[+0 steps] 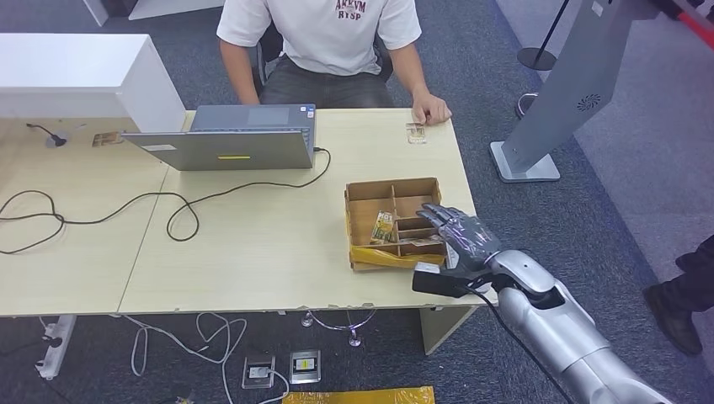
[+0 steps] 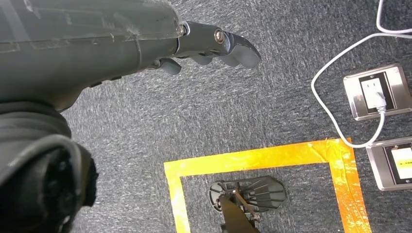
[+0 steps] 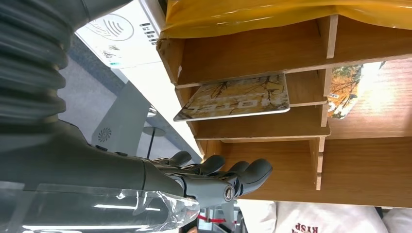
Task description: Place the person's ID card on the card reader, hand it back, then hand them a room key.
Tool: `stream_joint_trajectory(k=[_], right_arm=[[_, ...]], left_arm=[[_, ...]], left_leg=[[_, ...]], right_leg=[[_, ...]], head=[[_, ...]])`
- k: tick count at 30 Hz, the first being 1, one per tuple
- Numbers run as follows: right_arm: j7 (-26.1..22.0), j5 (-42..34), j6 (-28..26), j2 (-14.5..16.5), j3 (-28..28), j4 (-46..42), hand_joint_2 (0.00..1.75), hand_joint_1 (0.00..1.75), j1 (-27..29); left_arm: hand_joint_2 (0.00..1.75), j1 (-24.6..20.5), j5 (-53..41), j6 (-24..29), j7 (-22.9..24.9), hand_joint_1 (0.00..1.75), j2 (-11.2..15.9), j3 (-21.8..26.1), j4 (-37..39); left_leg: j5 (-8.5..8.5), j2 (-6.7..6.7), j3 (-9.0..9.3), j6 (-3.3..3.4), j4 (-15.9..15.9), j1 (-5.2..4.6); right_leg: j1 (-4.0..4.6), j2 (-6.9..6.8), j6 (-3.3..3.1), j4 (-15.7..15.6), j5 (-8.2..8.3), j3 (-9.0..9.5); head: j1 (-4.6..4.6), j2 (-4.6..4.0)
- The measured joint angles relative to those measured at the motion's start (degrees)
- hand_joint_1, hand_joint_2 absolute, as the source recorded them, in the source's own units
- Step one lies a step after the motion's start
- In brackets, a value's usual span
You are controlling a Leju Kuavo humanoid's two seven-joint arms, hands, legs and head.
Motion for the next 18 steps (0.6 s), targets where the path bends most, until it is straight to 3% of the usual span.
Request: stream_joint_trajectory(k=[18], right_arm=[[-1.44, 0.28, -2.43, 1.60, -0.44, 1.91, 1.75, 0.00, -1.12]], left_arm=[[0.00, -0.37, -0.04, 0.13, 0.00, 0.00, 0.00, -0.60, 0.00]], left_leg=[[0.00, 0.00, 0.01, 0.00, 0.00, 0.00]], right_leg=[[0.00, 0.00, 0.00, 0.00, 0.00, 0.00]], head=[[0.00, 0.00]])
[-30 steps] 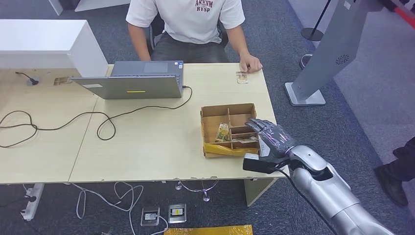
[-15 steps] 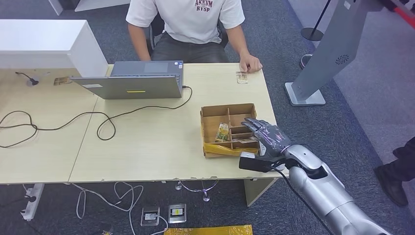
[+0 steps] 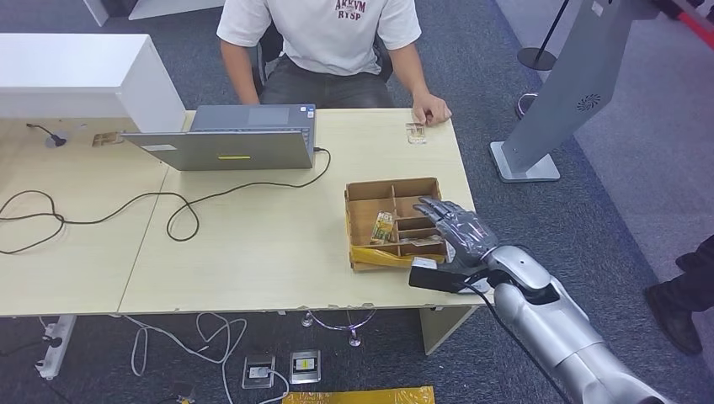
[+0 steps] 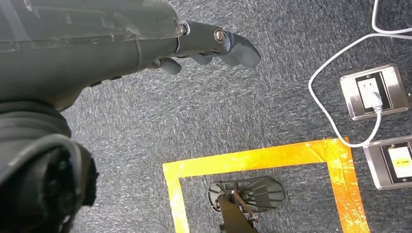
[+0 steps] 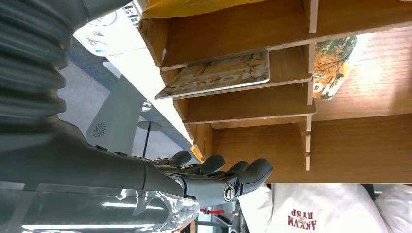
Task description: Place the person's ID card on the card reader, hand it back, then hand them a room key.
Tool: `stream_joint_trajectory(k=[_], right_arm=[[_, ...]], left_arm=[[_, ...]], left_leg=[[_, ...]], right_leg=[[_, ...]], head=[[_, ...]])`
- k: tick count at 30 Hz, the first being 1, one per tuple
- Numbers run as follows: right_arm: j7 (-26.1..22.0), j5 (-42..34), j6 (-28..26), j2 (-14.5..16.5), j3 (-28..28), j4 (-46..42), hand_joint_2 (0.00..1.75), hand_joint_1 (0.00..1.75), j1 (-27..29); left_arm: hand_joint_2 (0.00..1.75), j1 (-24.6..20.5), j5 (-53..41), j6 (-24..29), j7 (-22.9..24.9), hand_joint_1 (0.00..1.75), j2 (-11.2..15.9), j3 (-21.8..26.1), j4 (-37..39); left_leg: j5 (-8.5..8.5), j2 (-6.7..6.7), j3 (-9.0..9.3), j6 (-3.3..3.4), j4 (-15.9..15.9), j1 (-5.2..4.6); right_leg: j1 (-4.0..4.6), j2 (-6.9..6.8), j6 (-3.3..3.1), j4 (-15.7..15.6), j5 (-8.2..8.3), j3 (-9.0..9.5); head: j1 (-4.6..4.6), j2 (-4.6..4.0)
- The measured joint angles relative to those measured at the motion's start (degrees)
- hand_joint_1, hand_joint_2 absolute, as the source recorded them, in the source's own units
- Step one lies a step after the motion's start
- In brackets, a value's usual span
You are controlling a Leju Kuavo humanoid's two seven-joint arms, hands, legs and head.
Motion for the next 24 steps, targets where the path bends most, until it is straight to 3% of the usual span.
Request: stream_joint_trajectory(k=[10, 11, 14, 15, 24], right_arm=[[-0.26, 0.31, -0.23, 0.57, -0.19, 0.40, 1.75, 0.00, -0.36], [-0.26, 0.36, -0.17, 0.61, -0.20, 0.41, 1.75, 0.23, -0.38], [-0.26, 0.56, 0.16, 0.79, -0.20, 0.44, 1.75, 1.47, -0.41], [-0.26, 0.60, 0.28, 0.86, -0.20, 0.47, 1.75, 1.69, -0.41], [-0.38, 0.73, 1.20, 1.34, -0.20, 0.85, 1.75, 1.75, -0.50]], left_arm=[[0.00, -0.16, 0.07, 0.10, 0.00, 0.00, 0.00, -0.22, 0.00], [0.00, -0.16, 0.08, 0.08, 0.00, 0.00, 0.00, -0.22, 0.00], [0.00, -0.17, 0.10, -0.01, 0.00, 0.00, 0.00, -0.23, 0.00], [0.00, -0.17, 0.10, -0.02, 0.00, 0.00, 0.00, -0.23, 0.00], [0.00, -0.18, 0.09, -0.04, 0.00, 0.00, 0.00, -0.33, 0.00]], left_leg=[[0.00, 0.00, 0.00, 0.00, 0.00, 0.00], [0.00, 0.00, 0.00, 0.00, 0.00, 0.00], [0.00, 0.00, 0.00, 0.00, 0.00, 0.00], [0.00, 0.00, 0.00, 0.00, 0.00, 0.00], [0.00, 0.00, 0.00, 0.00, 0.00, 0.00]], right_leg=[[0.00, 0.00, 0.00, 0.00, 0.00, 0.00], [0.00, 0.00, 0.00, 0.00, 0.00, 0.00], [0.00, 0.01, 0.00, 0.00, 0.00, 0.00], [0.00, 0.00, 0.00, 0.00, 0.00, 0.00], [0.00, 0.00, 0.00, 0.00, 0.00, 0.00]], head=[[0.00, 0.00], [0.00, 0.00], [0.00, 0.00], [0.00, 0.00], [0.00, 0.00]])
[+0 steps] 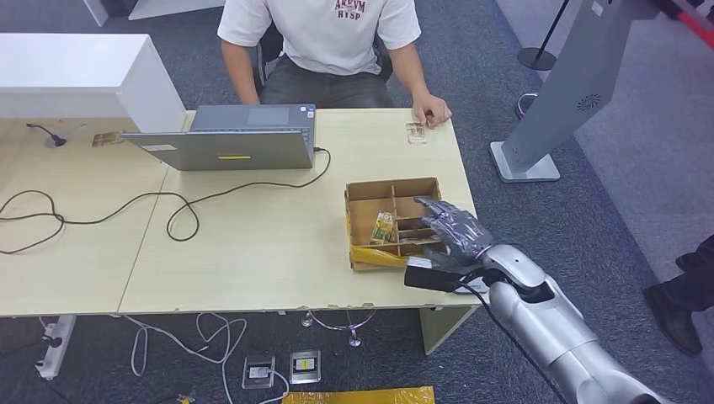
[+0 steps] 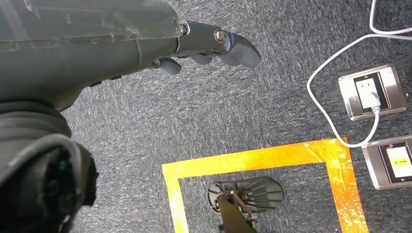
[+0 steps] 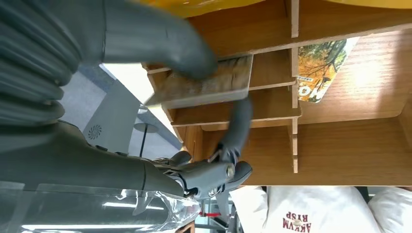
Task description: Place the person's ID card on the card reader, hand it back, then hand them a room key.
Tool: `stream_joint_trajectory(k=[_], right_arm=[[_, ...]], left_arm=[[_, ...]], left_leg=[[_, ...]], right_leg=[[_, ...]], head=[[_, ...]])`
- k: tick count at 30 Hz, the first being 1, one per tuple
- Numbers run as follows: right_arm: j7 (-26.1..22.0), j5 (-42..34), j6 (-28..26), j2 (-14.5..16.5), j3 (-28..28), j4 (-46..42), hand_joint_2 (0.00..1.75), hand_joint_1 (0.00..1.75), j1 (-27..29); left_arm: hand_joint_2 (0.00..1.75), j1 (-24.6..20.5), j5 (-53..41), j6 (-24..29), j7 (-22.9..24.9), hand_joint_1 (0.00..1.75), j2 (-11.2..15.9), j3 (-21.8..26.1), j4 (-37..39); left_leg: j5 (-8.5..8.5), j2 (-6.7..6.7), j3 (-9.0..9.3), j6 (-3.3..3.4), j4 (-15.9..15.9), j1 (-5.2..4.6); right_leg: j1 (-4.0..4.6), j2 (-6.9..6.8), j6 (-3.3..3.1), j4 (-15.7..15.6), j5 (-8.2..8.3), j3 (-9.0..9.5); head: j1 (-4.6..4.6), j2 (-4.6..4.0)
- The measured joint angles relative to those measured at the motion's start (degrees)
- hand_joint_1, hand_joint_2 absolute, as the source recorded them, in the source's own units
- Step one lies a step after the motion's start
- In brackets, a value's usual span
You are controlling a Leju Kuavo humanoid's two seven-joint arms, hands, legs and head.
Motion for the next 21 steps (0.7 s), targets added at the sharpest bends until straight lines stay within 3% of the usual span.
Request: stream_joint_trajectory(k=[21], right_arm=[[-0.81, 1.14, 0.98, 1.26, -0.58, 2.32, 1.75, 1.75, -2.20]], left_arm=[[0.00, -0.12, 0.11, 0.11, 0.00, 0.00, -0.16, -0.09, 0.00]], left_leg=[[0.00, 0.00, 0.01, 0.00, 0.00, 0.00]], right_leg=[[0.00, 0.03, 0.00, 0.00, 0.00, 0.00]], head=[[0.01, 0.00]])
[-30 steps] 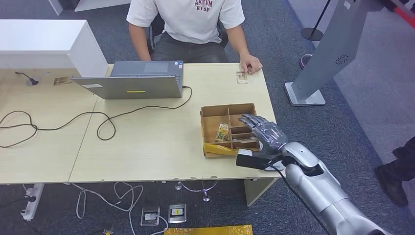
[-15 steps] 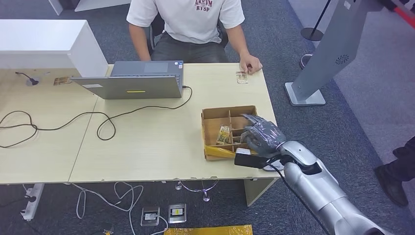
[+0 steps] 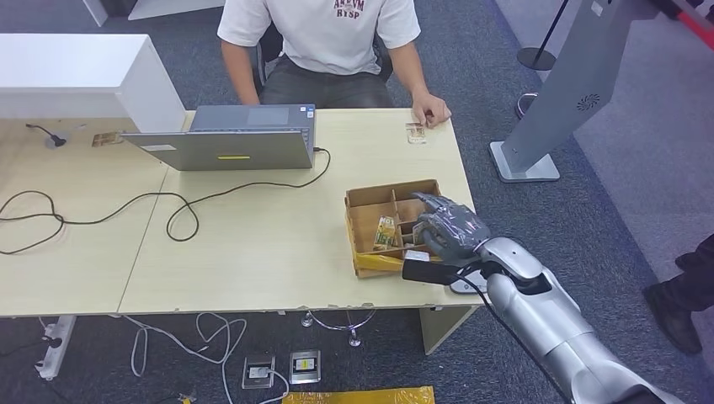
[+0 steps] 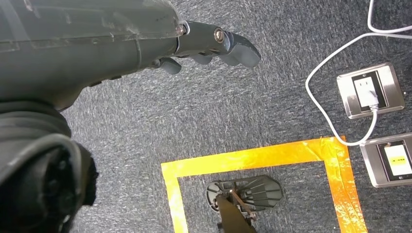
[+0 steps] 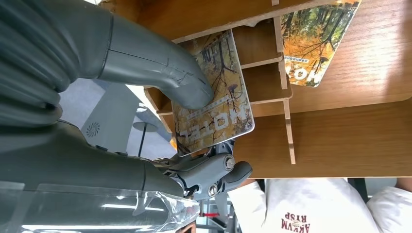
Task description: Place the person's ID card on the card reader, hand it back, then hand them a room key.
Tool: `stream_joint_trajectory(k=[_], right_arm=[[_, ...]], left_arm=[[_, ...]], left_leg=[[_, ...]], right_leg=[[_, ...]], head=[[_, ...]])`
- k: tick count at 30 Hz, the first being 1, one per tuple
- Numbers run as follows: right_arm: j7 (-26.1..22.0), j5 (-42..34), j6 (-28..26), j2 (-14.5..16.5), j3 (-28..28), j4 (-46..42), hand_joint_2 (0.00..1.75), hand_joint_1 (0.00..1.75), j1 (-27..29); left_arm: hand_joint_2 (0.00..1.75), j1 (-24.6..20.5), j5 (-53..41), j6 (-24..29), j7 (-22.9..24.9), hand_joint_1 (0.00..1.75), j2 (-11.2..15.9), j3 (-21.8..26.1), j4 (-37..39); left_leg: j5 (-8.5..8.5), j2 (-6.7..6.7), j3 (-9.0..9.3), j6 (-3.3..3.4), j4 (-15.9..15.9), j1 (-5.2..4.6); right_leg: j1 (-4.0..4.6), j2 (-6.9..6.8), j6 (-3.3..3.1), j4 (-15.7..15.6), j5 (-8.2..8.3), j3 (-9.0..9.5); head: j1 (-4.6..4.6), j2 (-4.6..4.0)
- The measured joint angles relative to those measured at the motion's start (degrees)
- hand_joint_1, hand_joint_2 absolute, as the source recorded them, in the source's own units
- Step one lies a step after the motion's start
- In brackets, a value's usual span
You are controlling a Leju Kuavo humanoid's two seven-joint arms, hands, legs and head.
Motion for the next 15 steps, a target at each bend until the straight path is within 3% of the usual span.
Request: stream_joint_trajectory(k=[8, 15], right_arm=[[-0.52, -0.45, -2.93, 0.45, -1.45, 0.72, 1.75, 1.75, -2.56], [-0.97, -1.14, -2.43, 0.29, -5.58, -1.21, 1.75, 1.75, -10.59]], left_arm=[[0.00, -0.21, -0.40, 0.06, 0.00, 0.00, -0.22, -0.02, 0.00], [0.00, -0.82, -1.53, -0.11, 0.00, 0.00, -0.30, -0.80, 0.00]], left_leg=[[0.01, 0.00, 0.00, 0.01, 0.00, -0.01], [0.05, 0.01, 0.02, 0.01, 0.02, -0.01]], right_leg=[[-0.01, 0.00, 0.00, 0.00, 0.01, 0.00], [-0.01, 0.00, 0.01, 0.01, 0.03, 0.00]], head=[[0.00, 0.00], [0.00, 0.00]])
